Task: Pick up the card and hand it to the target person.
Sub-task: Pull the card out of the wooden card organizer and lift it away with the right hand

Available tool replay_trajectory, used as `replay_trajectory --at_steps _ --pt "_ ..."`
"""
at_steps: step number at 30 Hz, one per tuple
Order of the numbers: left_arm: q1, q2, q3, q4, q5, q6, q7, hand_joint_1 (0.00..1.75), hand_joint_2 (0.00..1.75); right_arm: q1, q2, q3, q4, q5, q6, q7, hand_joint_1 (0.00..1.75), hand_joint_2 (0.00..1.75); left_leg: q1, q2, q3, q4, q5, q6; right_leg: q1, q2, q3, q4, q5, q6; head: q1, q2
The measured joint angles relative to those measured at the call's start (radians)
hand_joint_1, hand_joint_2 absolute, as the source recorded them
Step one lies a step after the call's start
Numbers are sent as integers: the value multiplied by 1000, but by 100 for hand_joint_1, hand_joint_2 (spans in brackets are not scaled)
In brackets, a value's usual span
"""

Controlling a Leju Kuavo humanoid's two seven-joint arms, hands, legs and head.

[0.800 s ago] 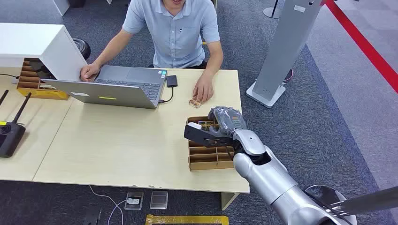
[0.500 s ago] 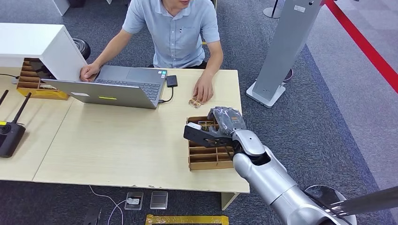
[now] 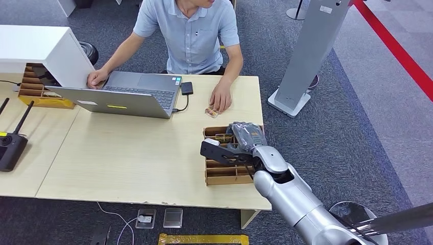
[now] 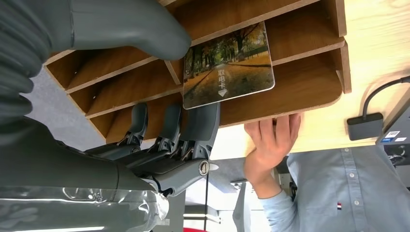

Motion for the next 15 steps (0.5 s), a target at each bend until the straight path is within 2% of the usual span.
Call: replay_trajectory --at_steps 6,15 --pt "0 0 0 0 -6 -1 2 0 0 1 -1 0 -1 -2 1 4 98 175 0 0 0 0 0 0 0 0 0 0 0 0 0 0" --pt "0 0 0 0 -9 -1 2 0 0 0 -5 0 -4 -3 1 11 133 175 0 0 0 0 0 0 0 0 0 0 0 0 0 0"
